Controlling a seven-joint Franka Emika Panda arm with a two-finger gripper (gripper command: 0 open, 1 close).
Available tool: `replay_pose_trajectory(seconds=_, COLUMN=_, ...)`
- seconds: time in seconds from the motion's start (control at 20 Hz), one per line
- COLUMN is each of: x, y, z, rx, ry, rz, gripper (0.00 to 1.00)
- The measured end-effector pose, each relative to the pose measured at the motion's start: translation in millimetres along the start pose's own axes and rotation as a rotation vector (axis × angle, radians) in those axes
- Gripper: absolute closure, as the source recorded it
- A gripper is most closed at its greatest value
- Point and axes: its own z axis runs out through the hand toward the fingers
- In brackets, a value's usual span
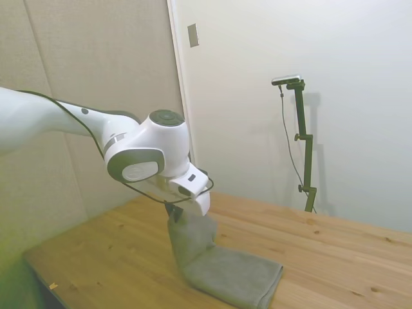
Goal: Unfold the towel
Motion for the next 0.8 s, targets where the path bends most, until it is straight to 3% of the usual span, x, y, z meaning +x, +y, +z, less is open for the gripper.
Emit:
replay_pose_trajectory(seconds=0.05, x=-6, y=-4, z=4, rx=-0.008, ry=-0.005, rz=-0.013, gripper=1.00)
replay_pose_trajectory(seconds=0.1, x=-12, y=-7, z=8, rx=-0.020, ry=-0.009, rz=-0.025, gripper=0.00)
replay_pose_trajectory(seconds=0.5, x=-47, y=-17, z=40, rx=-0.098, ry=-0.101, rz=-0.146, gripper=0.00)
replay_pose_trajectory(seconds=0.8, x=-65, y=-19, z=41, rx=-0.113, ry=-0.119, rz=-0.199, gripper=0.00)
